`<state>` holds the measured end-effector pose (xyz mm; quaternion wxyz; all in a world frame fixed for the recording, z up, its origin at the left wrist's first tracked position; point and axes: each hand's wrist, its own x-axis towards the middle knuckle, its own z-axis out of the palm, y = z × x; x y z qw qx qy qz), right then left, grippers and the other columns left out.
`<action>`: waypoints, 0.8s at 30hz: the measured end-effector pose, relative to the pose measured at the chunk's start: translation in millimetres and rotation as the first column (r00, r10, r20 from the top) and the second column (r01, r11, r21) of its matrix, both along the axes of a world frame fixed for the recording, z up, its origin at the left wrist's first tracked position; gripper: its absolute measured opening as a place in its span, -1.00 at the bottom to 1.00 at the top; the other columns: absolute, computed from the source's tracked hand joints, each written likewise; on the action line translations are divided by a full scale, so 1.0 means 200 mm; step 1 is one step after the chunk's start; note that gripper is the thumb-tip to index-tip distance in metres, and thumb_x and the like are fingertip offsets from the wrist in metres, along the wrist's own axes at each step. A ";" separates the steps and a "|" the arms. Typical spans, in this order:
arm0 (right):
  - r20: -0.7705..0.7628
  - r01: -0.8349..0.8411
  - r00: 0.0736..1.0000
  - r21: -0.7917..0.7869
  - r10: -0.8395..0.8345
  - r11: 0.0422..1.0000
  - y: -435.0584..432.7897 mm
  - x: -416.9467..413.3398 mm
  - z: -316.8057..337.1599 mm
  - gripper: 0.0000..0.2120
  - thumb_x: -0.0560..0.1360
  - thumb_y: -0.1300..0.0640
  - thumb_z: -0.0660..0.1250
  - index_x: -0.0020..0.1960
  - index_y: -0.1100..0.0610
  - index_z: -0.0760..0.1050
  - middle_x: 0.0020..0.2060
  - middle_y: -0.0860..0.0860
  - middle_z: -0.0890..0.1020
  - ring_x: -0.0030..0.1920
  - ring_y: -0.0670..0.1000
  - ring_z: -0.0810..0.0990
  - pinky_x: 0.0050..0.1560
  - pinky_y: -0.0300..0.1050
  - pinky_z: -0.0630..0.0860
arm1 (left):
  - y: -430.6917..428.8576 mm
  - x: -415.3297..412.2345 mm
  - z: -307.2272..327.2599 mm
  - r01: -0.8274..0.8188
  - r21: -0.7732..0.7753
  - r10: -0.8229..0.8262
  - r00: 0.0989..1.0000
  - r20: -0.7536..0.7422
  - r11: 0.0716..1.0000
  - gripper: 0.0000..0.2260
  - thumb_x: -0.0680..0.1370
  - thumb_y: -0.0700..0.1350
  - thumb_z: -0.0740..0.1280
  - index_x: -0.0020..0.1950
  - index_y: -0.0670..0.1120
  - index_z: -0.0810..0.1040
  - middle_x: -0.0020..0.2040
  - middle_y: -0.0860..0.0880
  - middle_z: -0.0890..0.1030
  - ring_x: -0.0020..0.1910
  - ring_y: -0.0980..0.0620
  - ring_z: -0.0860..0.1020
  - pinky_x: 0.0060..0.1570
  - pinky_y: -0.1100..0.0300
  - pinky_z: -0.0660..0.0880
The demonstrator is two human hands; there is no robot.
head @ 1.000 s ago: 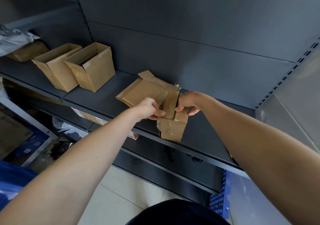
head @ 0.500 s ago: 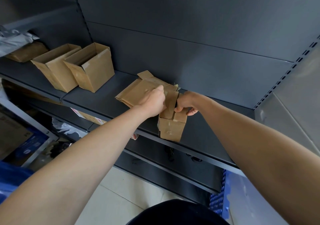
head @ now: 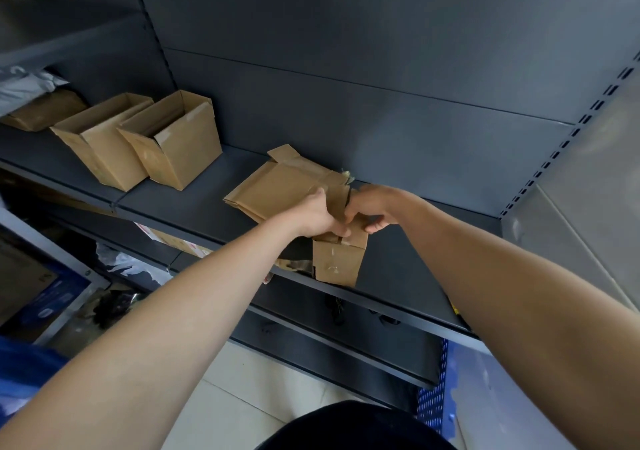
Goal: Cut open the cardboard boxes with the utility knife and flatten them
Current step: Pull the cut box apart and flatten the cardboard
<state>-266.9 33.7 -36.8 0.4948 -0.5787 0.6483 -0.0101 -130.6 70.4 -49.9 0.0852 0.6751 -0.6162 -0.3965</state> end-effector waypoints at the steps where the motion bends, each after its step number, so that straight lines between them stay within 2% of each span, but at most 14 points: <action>1: 0.004 -0.006 1.000 0.007 0.006 1.000 0.01 0.00 0.00 -0.67 0.44 0.27 0.39 0.17 0.15 0.43 0.17 0.11 0.43 -0.06 0.05 0.47 -0.22 -0.19 0.52 | -0.01 0.00 0.01 -0.009 0.031 0.009 1.000 -0.023 0.999 -0.17 0.41 -0.02 0.50 0.52 -0.14 0.09 0.41 -0.12 0.33 0.26 -0.10 0.42 0.03 0.08 0.49; 3: -0.005 -0.018 1.000 0.008 0.018 1.000 0.01 0.00 0.00 -0.62 0.42 0.28 0.40 0.20 0.14 0.41 0.20 0.11 0.42 -0.03 0.06 0.46 -0.24 -0.18 0.51 | -0.01 0.01 0.01 -0.011 0.078 0.015 0.998 -0.054 0.997 -0.27 0.45 -0.06 0.47 0.49 -0.14 0.16 0.31 -0.11 0.41 0.14 -0.06 0.46 -0.06 0.10 0.51; 7: -0.021 -0.015 1.000 0.021 0.015 1.000 0.01 -0.01 0.01 -0.60 0.42 0.29 0.38 0.23 0.16 0.40 0.24 0.12 0.38 0.00 0.08 0.47 -0.25 -0.19 0.52 | 0.00 -0.01 -0.01 0.008 0.120 -0.001 0.998 -0.059 0.993 -0.50 0.47 -0.04 0.43 0.32 -0.13 0.34 0.11 -0.09 0.50 0.07 -0.07 0.53 -0.05 0.07 0.56; 9: -0.039 0.000 0.999 0.045 0.001 0.999 0.02 0.01 0.02 -0.56 0.43 0.28 0.33 0.29 0.18 0.37 0.26 0.16 0.37 0.05 0.17 0.52 -0.31 -0.23 0.52 | -0.01 -0.04 0.00 0.046 0.143 -0.040 0.998 -0.041 0.989 -0.72 0.48 -0.05 0.39 0.11 -0.14 0.47 -0.03 -0.09 0.58 -0.07 -0.03 0.57 -0.09 0.08 0.57; 11: -0.056 0.026 0.998 0.073 -0.022 0.997 0.02 0.00 0.03 -0.54 0.44 0.28 0.25 0.34 0.17 0.32 0.26 0.20 0.36 0.12 0.29 0.53 -0.43 -0.30 0.49 | -0.02 -0.06 0.02 0.076 0.145 -0.072 0.997 -0.033 0.987 -0.89 0.47 -0.10 0.35 -0.09 -0.13 0.52 -0.21 -0.08 0.58 -0.23 0.00 0.56 -0.15 0.10 0.55; 14: -0.040 0.060 0.998 0.116 -0.056 0.991 0.02 -0.04 0.04 -0.52 0.45 0.27 0.22 0.36 0.16 0.29 0.27 0.23 0.37 0.09 0.32 0.58 -0.43 -0.29 0.52 | -0.04 -0.09 0.06 0.110 0.125 -0.109 0.994 -0.016 0.986 -0.90 0.44 -0.14 0.31 -0.09 -0.15 0.50 -0.22 -0.10 0.55 -0.26 -0.04 0.54 -0.25 0.14 0.53; 17: 0.006 0.096 0.995 0.176 -0.099 0.980 0.01 -0.14 0.05 -0.52 0.47 0.22 0.31 0.36 0.13 0.30 0.24 0.25 0.38 0.00 0.24 0.61 -0.29 -0.21 0.60 | -0.07 -0.10 0.04 0.105 -0.004 -0.105 0.994 0.006 0.994 -0.90 0.41 -0.23 0.28 -0.08 -0.18 0.49 -0.18 -0.14 0.55 -0.23 -0.09 0.55 -0.28 0.14 0.47; 19: 0.048 0.109 0.991 0.218 -0.123 0.970 0.00 -0.23 0.05 -0.63 0.50 0.13 0.36 0.28 0.13 0.40 0.18 0.20 0.43 -0.07 0.15 0.61 -0.15 -0.13 0.61 | -0.09 -0.09 0.00 0.109 -0.069 -0.108 0.994 0.006 0.992 -0.91 0.43 -0.32 0.23 -0.13 -0.21 0.50 -0.18 -0.14 0.54 -0.20 -0.11 0.53 -0.23 0.11 0.45; 21: 0.107 0.139 0.980 0.231 -0.167 0.963 0.00 -0.31 0.04 -0.78 0.53 0.08 0.35 0.14 0.13 0.51 0.14 0.14 0.49 -0.13 0.09 0.59 -0.05 -0.09 0.59 | -0.11 -0.08 -0.05 0.120 -0.117 -0.119 0.993 0.013 0.986 -0.83 0.47 -0.39 0.17 -0.12 -0.24 0.54 -0.20 -0.14 0.54 -0.19 -0.10 0.51 -0.20 0.12 0.43; 22: 0.128 0.176 0.970 0.212 -0.206 0.961 0.00 -0.34 0.01 -0.80 0.54 0.07 0.35 0.12 0.13 0.53 0.13 0.12 0.51 -0.15 0.07 0.57 -0.06 -0.08 0.60 | -0.12 -0.08 -0.08 0.119 -0.149 -0.118 0.993 0.019 0.982 -0.78 0.48 -0.40 0.15 -0.10 -0.23 0.56 -0.19 -0.14 0.56 -0.18 -0.13 0.52 -0.20 0.12 0.43; 24: 0.140 0.241 0.954 0.168 -0.265 0.956 0.01 -0.36 -0.04 -0.69 0.51 -0.01 0.39 0.16 0.14 0.53 0.10 0.07 0.52 -0.14 0.06 0.56 -0.14 -0.09 0.62 | -0.14 -0.09 -0.10 0.127 -0.223 -0.122 0.992 0.033 0.966 -0.73 0.51 -0.39 0.15 -0.05 -0.14 0.60 -0.12 -0.15 0.62 -0.10 -0.21 0.58 -0.13 0.07 0.50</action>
